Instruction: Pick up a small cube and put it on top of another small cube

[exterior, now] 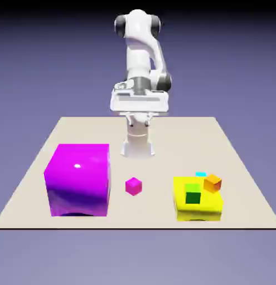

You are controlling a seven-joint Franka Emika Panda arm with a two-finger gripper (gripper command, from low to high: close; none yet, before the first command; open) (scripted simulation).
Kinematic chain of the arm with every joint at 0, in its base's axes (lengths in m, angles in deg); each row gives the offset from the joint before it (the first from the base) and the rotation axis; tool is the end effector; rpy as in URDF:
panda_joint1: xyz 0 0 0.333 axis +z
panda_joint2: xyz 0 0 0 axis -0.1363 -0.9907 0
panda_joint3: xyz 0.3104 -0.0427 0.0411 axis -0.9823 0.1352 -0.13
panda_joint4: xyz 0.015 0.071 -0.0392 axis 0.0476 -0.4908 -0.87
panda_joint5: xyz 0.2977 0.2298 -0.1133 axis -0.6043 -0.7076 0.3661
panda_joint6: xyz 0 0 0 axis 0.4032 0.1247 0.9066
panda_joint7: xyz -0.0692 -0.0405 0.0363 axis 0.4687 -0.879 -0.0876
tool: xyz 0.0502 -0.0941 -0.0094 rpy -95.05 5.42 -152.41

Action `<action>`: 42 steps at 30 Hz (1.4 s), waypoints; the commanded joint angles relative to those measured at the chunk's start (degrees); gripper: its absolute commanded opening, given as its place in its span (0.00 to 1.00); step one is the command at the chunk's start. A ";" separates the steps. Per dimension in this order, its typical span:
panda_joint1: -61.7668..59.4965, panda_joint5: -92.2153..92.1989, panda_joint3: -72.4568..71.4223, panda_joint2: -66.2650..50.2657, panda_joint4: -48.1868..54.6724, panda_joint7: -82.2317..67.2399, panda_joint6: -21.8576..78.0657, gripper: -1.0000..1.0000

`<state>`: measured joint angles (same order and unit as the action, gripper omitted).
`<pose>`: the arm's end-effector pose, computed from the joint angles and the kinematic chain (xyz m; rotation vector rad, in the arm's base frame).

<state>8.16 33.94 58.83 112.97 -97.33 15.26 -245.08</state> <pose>0.3946 0.0198 0.4440 -2.5139 0.9675 -0.9779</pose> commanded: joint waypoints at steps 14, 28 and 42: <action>-4.21 1.24 -29.07 -25.79 5.12 31.67 12.39 0.50; 0.26 8.77 -38.05 -46.73 8.98 55.28 15.17 0.50; -1.19 7.35 -39.78 -45.56 8.81 54.28 16.13 0.00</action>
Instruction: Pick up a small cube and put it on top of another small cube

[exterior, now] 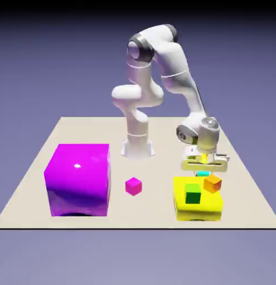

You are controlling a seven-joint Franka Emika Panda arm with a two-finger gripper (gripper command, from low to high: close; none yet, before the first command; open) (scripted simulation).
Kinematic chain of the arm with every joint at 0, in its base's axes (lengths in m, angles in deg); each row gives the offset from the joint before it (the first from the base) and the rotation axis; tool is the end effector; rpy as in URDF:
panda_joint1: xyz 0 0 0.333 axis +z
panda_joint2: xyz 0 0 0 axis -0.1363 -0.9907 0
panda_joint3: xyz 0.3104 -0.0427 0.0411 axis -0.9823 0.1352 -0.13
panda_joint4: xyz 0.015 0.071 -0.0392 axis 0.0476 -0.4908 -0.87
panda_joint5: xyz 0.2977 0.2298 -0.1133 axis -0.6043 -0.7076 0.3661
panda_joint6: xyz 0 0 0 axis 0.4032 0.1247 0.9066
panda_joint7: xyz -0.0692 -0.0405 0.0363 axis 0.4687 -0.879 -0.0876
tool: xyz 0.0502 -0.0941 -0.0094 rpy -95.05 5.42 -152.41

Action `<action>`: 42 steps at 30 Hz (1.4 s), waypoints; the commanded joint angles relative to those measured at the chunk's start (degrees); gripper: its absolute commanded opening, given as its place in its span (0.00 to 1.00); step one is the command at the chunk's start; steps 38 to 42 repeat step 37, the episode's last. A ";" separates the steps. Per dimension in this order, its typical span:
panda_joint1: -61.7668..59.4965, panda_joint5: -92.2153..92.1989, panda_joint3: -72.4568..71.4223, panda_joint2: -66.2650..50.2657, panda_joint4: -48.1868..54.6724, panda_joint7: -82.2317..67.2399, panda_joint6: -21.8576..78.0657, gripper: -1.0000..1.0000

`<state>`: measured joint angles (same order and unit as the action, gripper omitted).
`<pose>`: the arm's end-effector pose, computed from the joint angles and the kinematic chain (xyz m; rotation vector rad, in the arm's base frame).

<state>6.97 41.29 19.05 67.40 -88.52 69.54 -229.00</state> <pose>0.2895 0.2913 0.1709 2.7797 -1.3407 -0.2423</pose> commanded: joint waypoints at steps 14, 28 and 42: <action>-5.17 -25.73 8.93 17.22 -2.20 -4.62 13.15 0.00; -24.20 -37.22 20.14 25.03 -14.91 -2.25 4.23 0.00; -23.75 -39.56 19.17 16.18 -14.61 -4.17 -4.40 1.00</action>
